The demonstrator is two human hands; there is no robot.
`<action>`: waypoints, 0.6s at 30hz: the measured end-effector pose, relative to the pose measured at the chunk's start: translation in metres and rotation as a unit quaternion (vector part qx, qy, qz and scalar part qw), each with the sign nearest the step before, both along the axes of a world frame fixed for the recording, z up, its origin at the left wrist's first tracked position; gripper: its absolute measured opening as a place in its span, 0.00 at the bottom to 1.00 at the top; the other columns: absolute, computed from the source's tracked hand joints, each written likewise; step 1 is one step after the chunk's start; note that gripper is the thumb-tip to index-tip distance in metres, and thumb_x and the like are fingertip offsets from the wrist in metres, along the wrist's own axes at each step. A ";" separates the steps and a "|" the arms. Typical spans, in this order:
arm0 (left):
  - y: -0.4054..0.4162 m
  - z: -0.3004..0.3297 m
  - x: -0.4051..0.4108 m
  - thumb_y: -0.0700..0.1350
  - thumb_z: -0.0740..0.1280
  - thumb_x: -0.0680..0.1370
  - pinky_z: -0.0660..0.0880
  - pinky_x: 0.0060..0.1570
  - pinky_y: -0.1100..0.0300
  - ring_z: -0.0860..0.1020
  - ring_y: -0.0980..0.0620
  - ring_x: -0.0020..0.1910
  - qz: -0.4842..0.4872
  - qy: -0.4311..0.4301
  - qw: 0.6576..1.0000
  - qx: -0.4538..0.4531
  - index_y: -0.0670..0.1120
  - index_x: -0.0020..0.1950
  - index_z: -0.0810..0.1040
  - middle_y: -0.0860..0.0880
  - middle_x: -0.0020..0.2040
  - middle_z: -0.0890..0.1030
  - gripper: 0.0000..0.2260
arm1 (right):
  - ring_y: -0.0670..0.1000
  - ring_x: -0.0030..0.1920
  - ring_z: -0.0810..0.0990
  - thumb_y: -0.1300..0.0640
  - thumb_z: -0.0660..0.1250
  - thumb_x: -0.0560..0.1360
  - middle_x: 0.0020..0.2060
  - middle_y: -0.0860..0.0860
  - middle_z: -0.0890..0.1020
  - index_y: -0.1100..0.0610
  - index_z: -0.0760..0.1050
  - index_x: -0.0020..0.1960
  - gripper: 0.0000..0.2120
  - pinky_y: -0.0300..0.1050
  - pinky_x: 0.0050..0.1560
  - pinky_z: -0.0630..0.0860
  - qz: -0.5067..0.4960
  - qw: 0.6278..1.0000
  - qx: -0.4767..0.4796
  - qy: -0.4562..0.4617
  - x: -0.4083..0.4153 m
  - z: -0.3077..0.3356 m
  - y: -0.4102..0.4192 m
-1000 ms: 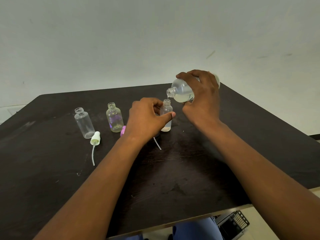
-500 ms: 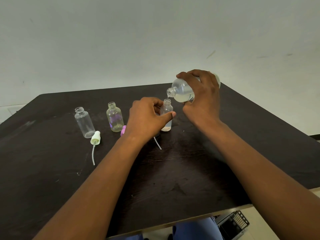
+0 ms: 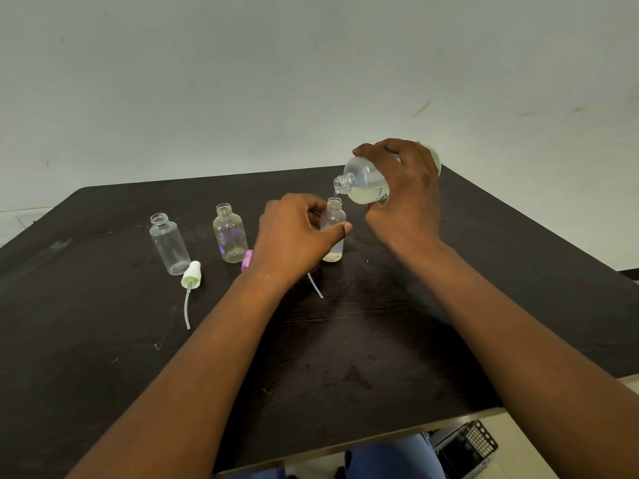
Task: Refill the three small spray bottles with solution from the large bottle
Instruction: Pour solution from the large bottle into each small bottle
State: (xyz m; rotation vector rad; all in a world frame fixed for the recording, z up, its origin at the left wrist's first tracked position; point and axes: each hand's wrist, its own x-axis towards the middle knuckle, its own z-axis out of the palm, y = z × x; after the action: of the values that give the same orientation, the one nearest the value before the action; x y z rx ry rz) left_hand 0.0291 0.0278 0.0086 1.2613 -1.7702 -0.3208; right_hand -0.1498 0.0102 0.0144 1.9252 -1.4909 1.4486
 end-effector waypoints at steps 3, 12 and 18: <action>0.000 0.000 0.000 0.57 0.80 0.71 0.85 0.47 0.51 0.84 0.58 0.40 0.000 -0.002 1.000 -0.001 0.48 0.57 0.86 0.56 0.41 0.83 0.20 | 0.60 0.67 0.76 0.67 0.67 0.60 0.62 0.52 0.79 0.49 0.80 0.66 0.35 0.59 0.66 0.73 -0.001 1.000 0.003 -0.004 0.000 0.000 0.000; -0.001 0.000 0.000 0.57 0.80 0.71 0.85 0.45 0.51 0.83 0.59 0.40 -0.002 0.003 1.000 0.005 0.48 0.56 0.87 0.58 0.40 0.83 0.19 | 0.59 0.67 0.75 0.68 0.69 0.61 0.62 0.52 0.79 0.49 0.80 0.66 0.35 0.59 0.66 0.74 -0.001 1.000 0.004 -0.004 0.000 0.000 0.000; -0.001 0.001 -0.001 0.57 0.80 0.71 0.85 0.45 0.50 0.84 0.58 0.39 -0.003 0.000 1.000 0.004 0.48 0.57 0.86 0.58 0.40 0.82 0.19 | 0.60 0.67 0.75 0.68 0.69 0.60 0.62 0.53 0.79 0.49 0.80 0.66 0.36 0.61 0.66 0.74 0.001 1.000 0.003 -0.005 0.000 0.000 -0.001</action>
State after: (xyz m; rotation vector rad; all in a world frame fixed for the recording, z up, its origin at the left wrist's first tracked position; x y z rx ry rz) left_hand 0.0279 0.0270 0.0093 1.2622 -1.7758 -0.3323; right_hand -0.1503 0.0097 0.0147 1.9260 -1.5001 1.4576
